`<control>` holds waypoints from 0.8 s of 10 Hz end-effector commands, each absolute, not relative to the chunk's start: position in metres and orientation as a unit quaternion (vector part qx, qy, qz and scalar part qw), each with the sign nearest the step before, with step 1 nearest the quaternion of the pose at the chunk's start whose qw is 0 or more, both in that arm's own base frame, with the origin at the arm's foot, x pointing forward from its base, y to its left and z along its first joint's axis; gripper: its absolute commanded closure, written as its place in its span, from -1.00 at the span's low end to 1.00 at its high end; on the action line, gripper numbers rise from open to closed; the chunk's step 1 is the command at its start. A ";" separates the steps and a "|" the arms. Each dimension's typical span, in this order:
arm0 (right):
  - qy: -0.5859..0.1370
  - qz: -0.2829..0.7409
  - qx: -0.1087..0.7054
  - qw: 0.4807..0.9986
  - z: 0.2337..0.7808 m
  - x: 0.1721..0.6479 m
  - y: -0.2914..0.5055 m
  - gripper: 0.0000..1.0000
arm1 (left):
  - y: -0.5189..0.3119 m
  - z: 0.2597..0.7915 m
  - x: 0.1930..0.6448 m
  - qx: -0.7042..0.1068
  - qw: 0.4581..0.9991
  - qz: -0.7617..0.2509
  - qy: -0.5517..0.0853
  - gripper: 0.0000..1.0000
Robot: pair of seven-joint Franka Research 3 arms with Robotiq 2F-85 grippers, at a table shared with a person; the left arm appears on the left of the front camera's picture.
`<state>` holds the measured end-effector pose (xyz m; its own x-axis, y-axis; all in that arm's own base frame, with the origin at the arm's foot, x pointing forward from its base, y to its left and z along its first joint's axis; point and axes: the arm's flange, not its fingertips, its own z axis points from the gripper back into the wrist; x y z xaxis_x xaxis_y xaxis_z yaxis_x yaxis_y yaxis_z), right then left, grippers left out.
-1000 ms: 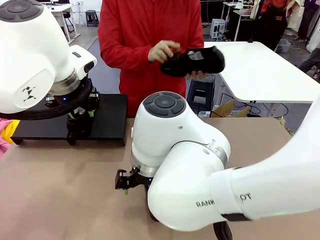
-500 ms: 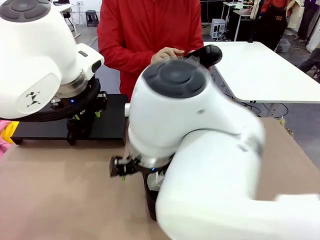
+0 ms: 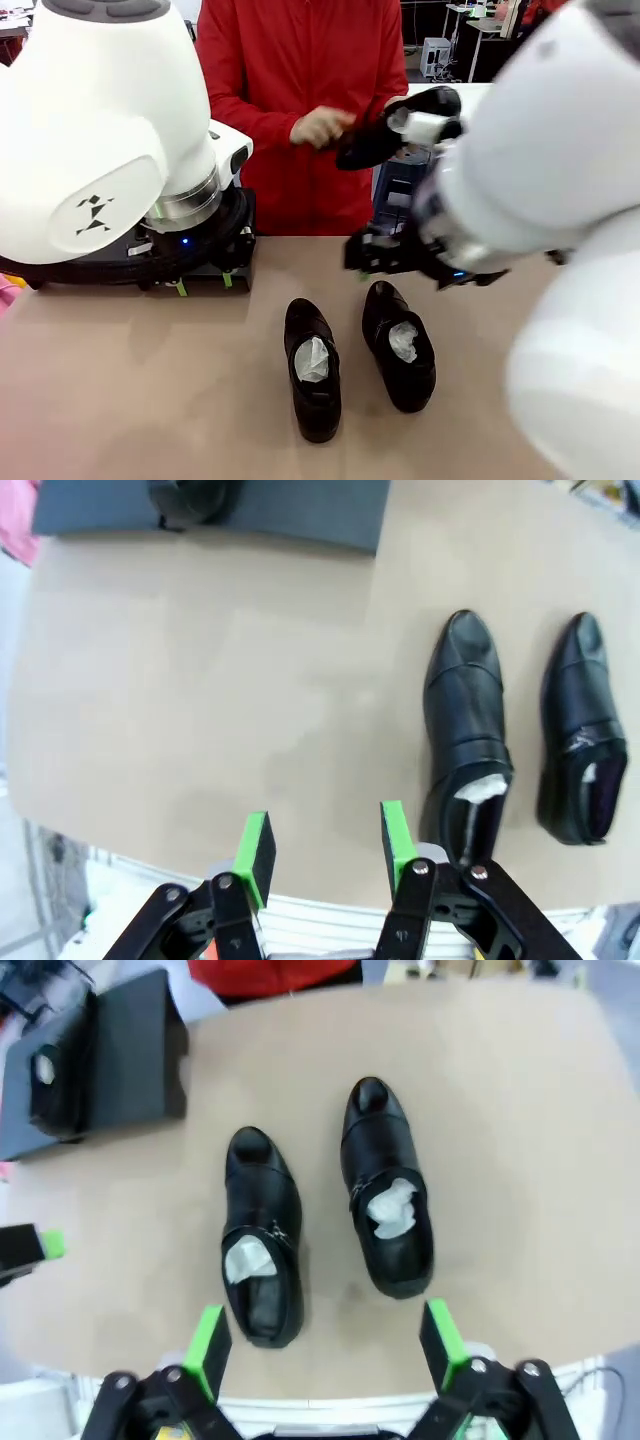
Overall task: Organize the shoes by placing them on the stand.
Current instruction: Place the Shoe from the middle of the table onto the Shoes Stand.
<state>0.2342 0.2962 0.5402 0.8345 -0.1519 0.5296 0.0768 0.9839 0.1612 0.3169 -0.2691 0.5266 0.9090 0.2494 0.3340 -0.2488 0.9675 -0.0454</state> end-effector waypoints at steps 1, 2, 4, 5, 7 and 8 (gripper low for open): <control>-0.262 -0.021 0.073 0.962 0.529 0.239 0.333 -1.00 | -0.270 0.523 0.316 0.006 0.978 0.111 -0.179 -0.14; -0.262 -0.021 0.073 0.962 0.529 0.239 0.333 -1.00 | -0.270 0.523 0.316 0.006 0.978 0.111 -0.179 -0.14; -0.264 -0.073 0.019 0.962 0.534 0.245 0.295 -1.00 | -0.282 0.517 0.313 -0.002 0.987 0.105 -0.121 -0.14; -0.270 -0.123 -0.003 0.955 0.550 0.254 0.262 -1.00 | -0.290 0.499 0.309 -0.012 0.992 0.084 -0.091 -0.14; -0.271 -0.198 -0.016 0.942 0.578 0.257 0.200 -1.00 | -0.295 0.467 0.316 -0.037 0.995 0.074 -0.059 -0.14; -0.273 -0.232 -0.015 0.933 0.583 0.256 0.179 -1.00 | -0.298 0.453 0.321 -0.046 0.996 0.064 -0.040 -0.14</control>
